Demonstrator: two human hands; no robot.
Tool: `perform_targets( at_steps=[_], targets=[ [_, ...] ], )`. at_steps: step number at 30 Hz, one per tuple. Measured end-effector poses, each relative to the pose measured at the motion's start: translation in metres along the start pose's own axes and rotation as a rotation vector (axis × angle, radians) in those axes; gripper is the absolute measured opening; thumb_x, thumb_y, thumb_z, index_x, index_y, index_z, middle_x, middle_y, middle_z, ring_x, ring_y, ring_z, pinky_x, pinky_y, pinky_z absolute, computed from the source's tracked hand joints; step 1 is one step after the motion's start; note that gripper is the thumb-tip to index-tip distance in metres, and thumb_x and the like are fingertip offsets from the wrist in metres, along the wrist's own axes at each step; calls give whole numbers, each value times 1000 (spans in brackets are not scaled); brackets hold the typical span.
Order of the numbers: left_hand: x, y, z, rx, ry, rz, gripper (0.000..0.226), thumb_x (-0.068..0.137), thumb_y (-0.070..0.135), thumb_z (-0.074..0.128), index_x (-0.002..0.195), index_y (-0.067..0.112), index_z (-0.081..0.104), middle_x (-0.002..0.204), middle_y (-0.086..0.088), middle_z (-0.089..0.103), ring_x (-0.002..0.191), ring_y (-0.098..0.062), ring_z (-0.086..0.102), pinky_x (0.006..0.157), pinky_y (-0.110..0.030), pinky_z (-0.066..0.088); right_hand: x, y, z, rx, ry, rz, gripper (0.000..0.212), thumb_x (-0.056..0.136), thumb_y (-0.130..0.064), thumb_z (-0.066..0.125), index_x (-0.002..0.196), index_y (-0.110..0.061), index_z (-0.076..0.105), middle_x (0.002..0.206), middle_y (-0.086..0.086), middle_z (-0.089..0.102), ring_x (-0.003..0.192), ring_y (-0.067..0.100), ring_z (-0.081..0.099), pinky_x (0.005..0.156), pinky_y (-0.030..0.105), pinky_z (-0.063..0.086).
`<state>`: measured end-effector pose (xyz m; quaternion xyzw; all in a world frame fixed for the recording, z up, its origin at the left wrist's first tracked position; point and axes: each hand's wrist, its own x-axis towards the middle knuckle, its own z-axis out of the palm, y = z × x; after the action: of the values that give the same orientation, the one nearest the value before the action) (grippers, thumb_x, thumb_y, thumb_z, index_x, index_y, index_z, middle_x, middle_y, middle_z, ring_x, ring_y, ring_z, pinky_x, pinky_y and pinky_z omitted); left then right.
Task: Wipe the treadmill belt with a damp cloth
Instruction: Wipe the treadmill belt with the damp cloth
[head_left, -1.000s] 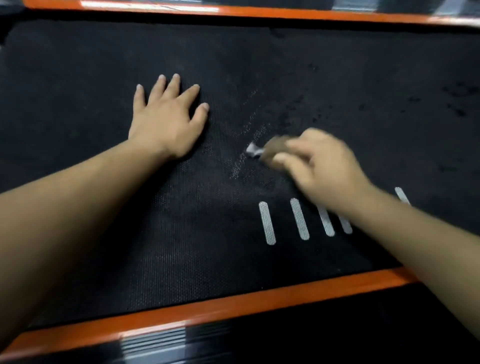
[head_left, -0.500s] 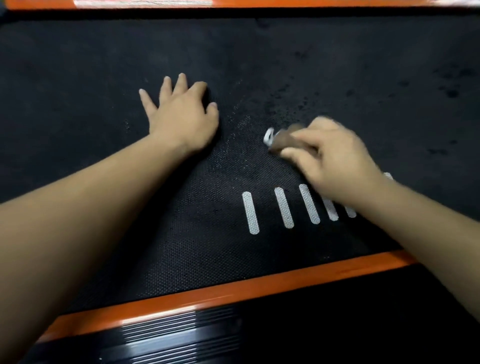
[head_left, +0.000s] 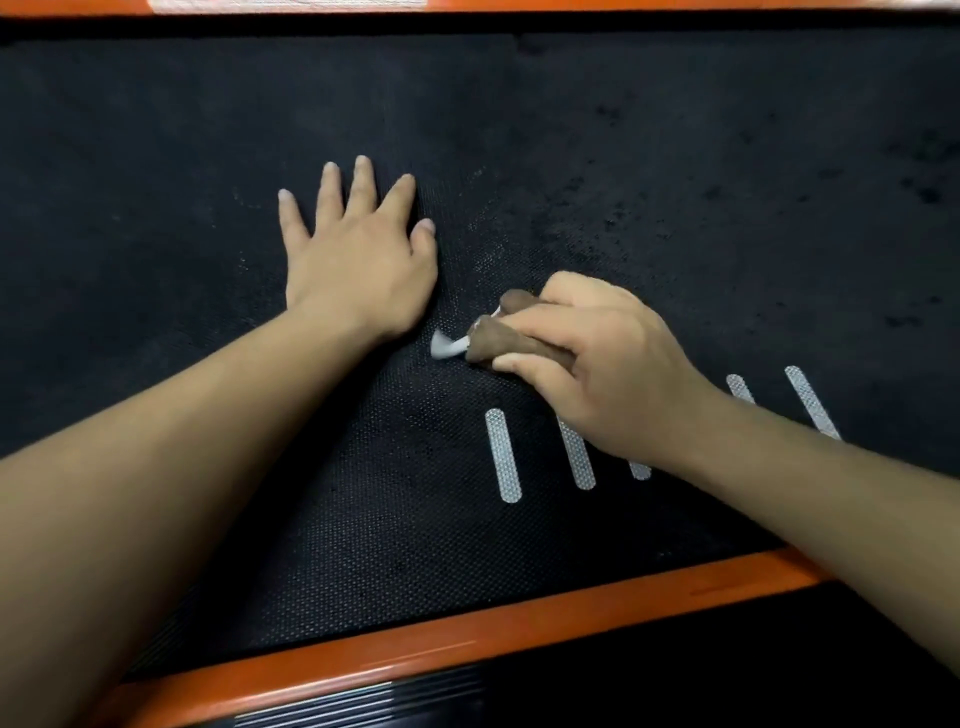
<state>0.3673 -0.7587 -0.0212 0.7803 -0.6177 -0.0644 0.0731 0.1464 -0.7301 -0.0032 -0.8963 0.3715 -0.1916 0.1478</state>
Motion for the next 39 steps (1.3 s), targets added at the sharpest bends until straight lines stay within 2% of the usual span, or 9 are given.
perform_targets(
  at_steps=[3, 7, 13, 18, 20, 25, 30, 35, 39],
  targets=[
    [1, -2, -1, -13, 9, 8, 56, 107, 46, 22, 161, 32, 23, 172, -5, 8, 158, -27, -1, 125, -57, -4, 32, 25, -10, -151, 24, -1, 30, 92, -51, 54, 98, -27, 72, 81, -3, 49, 80, 23, 55, 72, 36, 45],
    [4, -5, -5, 22, 12, 22, 54, 106, 44, 24, 160, 35, 28, 171, -4, 15, 157, -27, 9, 125, -53, 7, 79, 60, -10, -208, 179, 313, 33, 92, -52, 54, 96, -22, 68, 89, -1, 50, 90, 29, 58, 73, 34, 43],
    [-1, -7, -5, -2, 65, 42, 53, 107, 43, 28, 159, 33, 33, 170, -4, 20, 157, -27, 13, 124, -48, 9, 38, 27, -12, -172, -40, -46, 34, 91, -54, 50, 103, -31, 72, 85, -6, 49, 83, 20, 55, 75, 33, 41],
    [13, -4, -12, -17, 96, 21, 43, 104, 39, 37, 142, 25, 50, 153, -11, 41, 140, -36, 32, 114, -52, 21, 111, 84, -13, -284, 192, 283, 34, 93, -53, 53, 93, -22, 68, 90, -1, 50, 91, 28, 57, 70, 33, 38],
    [25, -4, -12, -45, 138, -14, 39, 102, 37, 40, 134, 18, 51, 144, -14, 43, 134, -38, 34, 113, -52, 22, 101, 74, -5, -267, 176, 237, 31, 92, -51, 56, 97, -24, 69, 90, -2, 50, 88, 25, 55, 71, 33, 40],
    [35, -6, -4, -86, 54, 12, 55, 105, 42, 32, 159, 30, 27, 171, -8, 11, 157, -31, 3, 125, -56, -5, 66, 54, -10, -155, 25, -25, 30, 91, -51, 56, 104, -29, 72, 84, -5, 50, 82, 20, 55, 74, 38, 45],
    [37, -6, -4, -11, -27, -10, 61, 106, 48, 18, 164, 29, 12, 172, -7, -2, 157, -30, -12, 122, -60, -13, 141, 91, -8, -205, 209, 328, 32, 91, -52, 57, 93, -22, 69, 88, 0, 52, 90, 31, 58, 70, 34, 40],
    [36, -3, -1, 22, -38, -34, 63, 104, 50, 16, 164, 30, 7, 172, -9, -6, 157, -32, -14, 123, -59, -11, 84, 53, 0, -31, 24, 13, 29, 89, -50, 56, 98, -27, 72, 80, -4, 49, 78, 21, 54, 70, 38, 44],
    [36, -2, -2, 36, -62, -22, 65, 103, 57, 12, 164, 33, 5, 172, -8, -8, 157, -33, -15, 122, -61, -11, 151, 97, -11, -219, 164, 208, 35, 91, -53, 54, 100, -24, 72, 83, -3, 49, 90, 32, 58, 73, 37, 43]
  ],
)
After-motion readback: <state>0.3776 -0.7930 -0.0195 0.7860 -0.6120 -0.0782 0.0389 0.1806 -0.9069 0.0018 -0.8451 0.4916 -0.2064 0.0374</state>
